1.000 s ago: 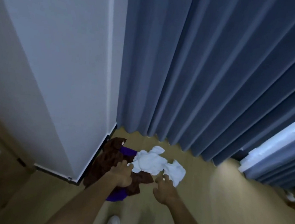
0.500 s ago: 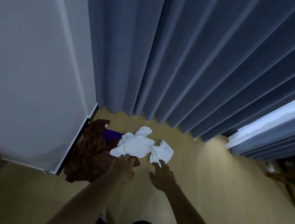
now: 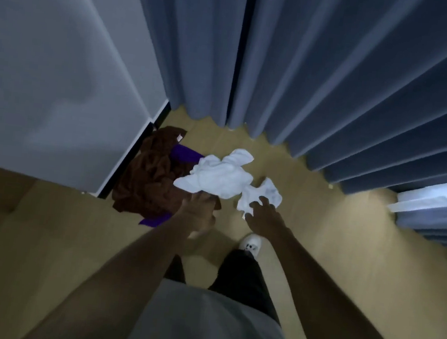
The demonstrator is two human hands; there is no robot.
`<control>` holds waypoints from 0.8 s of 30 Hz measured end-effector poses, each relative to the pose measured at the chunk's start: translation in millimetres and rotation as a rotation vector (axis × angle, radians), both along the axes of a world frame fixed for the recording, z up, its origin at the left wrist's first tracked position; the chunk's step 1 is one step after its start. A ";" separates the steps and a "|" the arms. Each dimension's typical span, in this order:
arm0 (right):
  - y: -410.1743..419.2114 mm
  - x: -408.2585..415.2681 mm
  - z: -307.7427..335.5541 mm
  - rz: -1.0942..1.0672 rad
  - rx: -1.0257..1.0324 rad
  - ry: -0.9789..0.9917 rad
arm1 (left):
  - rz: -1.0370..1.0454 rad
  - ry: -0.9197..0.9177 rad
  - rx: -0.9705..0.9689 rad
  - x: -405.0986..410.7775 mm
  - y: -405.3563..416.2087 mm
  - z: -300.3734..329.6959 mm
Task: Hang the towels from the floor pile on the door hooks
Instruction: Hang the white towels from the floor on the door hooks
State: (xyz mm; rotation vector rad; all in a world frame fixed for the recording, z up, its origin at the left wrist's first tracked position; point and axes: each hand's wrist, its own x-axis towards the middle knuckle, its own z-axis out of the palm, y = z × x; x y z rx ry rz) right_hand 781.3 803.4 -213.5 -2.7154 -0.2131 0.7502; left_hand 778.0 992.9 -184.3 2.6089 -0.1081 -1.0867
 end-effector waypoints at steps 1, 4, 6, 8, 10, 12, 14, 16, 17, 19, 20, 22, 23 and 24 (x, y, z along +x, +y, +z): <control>-7.7 8.6 -0.1 -0.017 -0.018 0.102 | 0.035 0.036 -0.004 1.7 -13.0 -4.5; -43.8 33.8 -15.9 0.022 -0.107 0.270 | 0.052 0.157 0.034 14.3 -52.8 -17.2; -61.6 43.2 -31.9 0.034 -0.127 0.364 | 0.037 0.201 0.031 23.0 -74.8 -26.1; -74.9 53.3 -52.0 0.047 -0.127 0.435 | 0.046 0.221 0.019 31.8 -90.7 -40.3; -83.9 65.7 -83.7 0.065 -0.141 0.441 | 0.055 0.194 0.019 42.3 -100.6 -64.0; -86.3 80.3 -119.9 0.073 -0.139 0.429 | 0.050 0.162 0.030 57.5 -104.1 -96.6; -83.1 94.7 -162.7 0.058 -0.097 0.440 | 0.083 0.167 0.036 78.2 -103.4 -133.2; -79.4 110.6 -209.7 0.068 -0.086 0.479 | 0.108 0.179 0.052 98.7 -100.8 -175.8; -79.7 118.3 -233.2 0.049 -0.102 0.506 | 0.111 0.188 0.061 107.0 -100.7 -197.3; -85.5 133.6 -278.7 -0.027 -0.146 0.565 | 0.097 0.199 0.062 117.3 -101.9 -241.1; -90.1 139.7 -301.4 -0.046 -0.158 0.576 | 0.087 0.196 0.053 119.8 -102.7 -262.4; -99.4 148.7 -345.6 -0.021 -0.182 0.581 | 0.081 0.195 0.030 119.4 -104.9 -302.8; -103.3 152.5 -368.0 0.014 -0.190 0.577 | 0.076 0.206 0.024 118.0 -105.6 -321.9; -106.5 157.1 -389.5 0.044 -0.194 0.578 | 0.064 0.224 0.022 116.2 -105.8 -341.3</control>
